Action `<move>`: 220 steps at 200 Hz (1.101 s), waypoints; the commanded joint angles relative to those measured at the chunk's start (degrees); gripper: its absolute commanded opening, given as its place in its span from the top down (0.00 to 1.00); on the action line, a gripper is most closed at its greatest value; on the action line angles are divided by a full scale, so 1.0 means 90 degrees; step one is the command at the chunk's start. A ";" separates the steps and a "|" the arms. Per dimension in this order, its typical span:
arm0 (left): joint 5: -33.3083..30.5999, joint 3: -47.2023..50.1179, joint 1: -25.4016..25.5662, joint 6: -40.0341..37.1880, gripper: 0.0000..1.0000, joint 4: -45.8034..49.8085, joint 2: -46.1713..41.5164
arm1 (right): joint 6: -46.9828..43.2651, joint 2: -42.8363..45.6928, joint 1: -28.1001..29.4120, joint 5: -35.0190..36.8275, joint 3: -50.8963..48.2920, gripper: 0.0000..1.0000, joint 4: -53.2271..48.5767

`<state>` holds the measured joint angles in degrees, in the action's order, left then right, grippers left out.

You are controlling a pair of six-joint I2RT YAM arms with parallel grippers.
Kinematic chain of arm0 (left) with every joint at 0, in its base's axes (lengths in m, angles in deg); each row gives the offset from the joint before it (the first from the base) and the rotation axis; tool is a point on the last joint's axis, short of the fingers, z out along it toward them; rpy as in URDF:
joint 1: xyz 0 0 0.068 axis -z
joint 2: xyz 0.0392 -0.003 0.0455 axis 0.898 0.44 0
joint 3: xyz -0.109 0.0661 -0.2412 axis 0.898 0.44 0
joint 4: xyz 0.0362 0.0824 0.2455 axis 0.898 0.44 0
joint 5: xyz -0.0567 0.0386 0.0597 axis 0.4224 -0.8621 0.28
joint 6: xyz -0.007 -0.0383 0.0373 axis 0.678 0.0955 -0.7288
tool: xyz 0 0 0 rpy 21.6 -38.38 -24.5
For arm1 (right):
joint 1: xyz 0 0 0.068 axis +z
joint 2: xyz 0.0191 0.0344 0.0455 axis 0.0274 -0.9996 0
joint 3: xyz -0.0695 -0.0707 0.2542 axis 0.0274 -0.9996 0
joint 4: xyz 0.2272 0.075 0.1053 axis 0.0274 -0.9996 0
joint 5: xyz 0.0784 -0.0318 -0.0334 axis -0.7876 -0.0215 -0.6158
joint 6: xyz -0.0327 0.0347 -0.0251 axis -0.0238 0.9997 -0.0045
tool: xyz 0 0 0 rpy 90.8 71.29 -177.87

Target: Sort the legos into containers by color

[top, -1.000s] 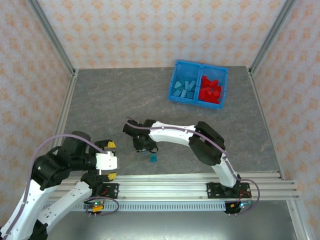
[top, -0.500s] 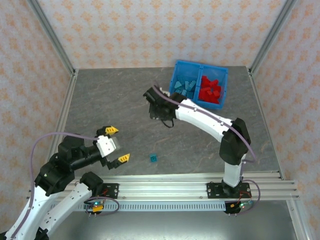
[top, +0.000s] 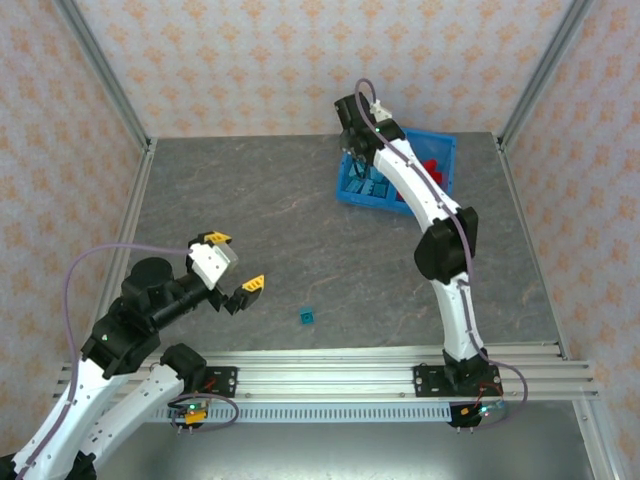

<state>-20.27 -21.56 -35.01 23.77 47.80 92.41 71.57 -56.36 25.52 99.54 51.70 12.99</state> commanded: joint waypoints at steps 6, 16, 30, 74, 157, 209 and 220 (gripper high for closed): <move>-0.0369 -0.0364 0.0018 -0.0394 0.00 0.0177 0.0215 | 0.0053 -0.0953 -0.0229 0.0562 0.1062 0.71 -0.0142; -0.0467 -0.0411 0.0018 -0.0563 0.00 0.0274 0.0304 | -0.0025 -0.1277 -0.0311 0.0635 0.1361 0.71 -0.0042; -0.0578 -0.0478 0.0014 -0.0814 0.00 0.0400 0.0429 | -0.0069 -0.1589 -0.0389 0.0741 0.1635 0.71 0.0156; -0.0649 -0.0682 -0.0002 -0.1262 0.00 0.0524 0.0951 | -0.0146 -0.2184 -0.0702 0.0519 0.1932 0.65 0.0882; -0.0753 -0.0635 -0.0032 -0.1155 0.00 -0.0055 0.1291 | 0.0548 -0.1770 -0.0951 -0.0403 0.2002 0.33 0.0716; -0.0443 -0.0636 -0.0026 -0.1216 0.00 0.0130 0.1322 | -0.0019 0.0063 -0.0431 -0.1283 0.0164 0.29 0.0282; -0.0484 -0.0649 -0.0022 -0.1254 0.00 0.0407 0.1237 | -0.0275 0.0561 -0.0251 -0.1450 -0.0329 0.27 0.0214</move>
<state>-25.45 -26.19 -35.03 13.80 48.79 104.83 74.30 -64.21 18.81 90.58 55.39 17.82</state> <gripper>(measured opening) 0.998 0.716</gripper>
